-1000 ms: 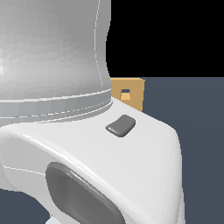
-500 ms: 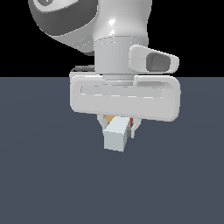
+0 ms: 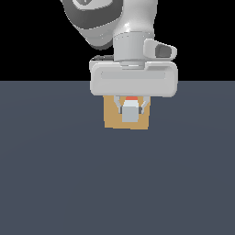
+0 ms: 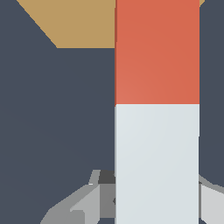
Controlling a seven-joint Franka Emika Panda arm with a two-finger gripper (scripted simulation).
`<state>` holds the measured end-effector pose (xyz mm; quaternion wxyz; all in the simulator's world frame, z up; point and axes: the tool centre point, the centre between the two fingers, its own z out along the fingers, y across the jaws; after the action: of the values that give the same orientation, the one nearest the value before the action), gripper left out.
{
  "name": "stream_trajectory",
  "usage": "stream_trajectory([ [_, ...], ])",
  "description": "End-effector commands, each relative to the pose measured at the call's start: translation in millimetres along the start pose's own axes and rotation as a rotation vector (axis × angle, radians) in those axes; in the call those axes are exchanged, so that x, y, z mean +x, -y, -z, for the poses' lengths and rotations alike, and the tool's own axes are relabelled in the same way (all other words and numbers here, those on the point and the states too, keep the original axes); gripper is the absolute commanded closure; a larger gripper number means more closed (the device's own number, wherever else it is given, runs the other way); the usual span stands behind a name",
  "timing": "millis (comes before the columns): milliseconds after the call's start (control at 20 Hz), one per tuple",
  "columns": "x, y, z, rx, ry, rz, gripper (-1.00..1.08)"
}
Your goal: Insert the peg into the horizontal hole in a box.
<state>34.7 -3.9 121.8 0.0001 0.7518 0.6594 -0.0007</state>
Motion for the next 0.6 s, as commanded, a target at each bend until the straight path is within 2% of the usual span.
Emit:
stream_trajectory([
  [0,1.9,-0.8,2.4,-0.001,0.000,0.004,1.08],
  [550,4.0,-0.9,2.3,0.001,-0.002,0.010,1.08],
])
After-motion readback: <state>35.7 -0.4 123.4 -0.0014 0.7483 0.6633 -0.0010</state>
